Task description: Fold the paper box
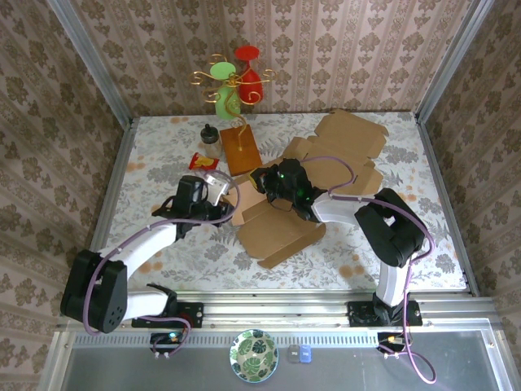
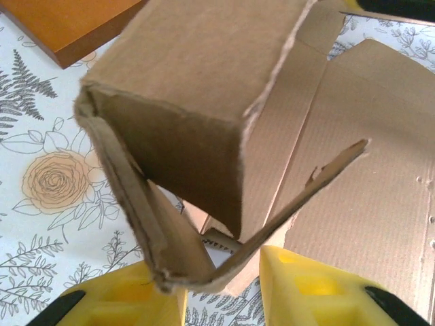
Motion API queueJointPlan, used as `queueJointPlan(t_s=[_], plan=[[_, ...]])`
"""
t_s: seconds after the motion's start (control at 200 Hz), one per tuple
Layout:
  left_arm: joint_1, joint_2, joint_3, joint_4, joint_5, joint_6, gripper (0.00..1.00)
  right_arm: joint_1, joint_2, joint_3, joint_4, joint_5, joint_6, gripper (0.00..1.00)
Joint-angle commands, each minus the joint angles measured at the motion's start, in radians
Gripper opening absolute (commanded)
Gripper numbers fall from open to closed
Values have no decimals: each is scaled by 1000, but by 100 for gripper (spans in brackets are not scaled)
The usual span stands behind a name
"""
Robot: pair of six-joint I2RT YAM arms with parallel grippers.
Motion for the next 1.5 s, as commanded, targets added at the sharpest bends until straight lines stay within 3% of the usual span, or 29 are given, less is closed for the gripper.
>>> queueJointPlan(t_s=[0.0, 0.19, 0.42, 0.66, 0.855, 1.495], plan=[[-10, -4, 11, 39, 5, -4, 35, 1, 11, 10, 21, -13, 15, 0], [-11, 12, 13, 39, 13, -5, 36, 1, 7, 3, 25, -13, 16, 0], [-16, 37, 18, 42, -101, -46, 37, 2, 2, -33, 78, -7, -1, 0], [-98, 45, 6, 85, -183, -101, 35, 6, 7, -138, 241, 36, -16, 0], [-138, 64, 4, 102, -262, -146, 29, 10, 18, -150, 263, 29, -23, 0], [-220, 135, 6, 171, -429, -299, 32, 16, 49, -225, 381, 32, -31, 0]])
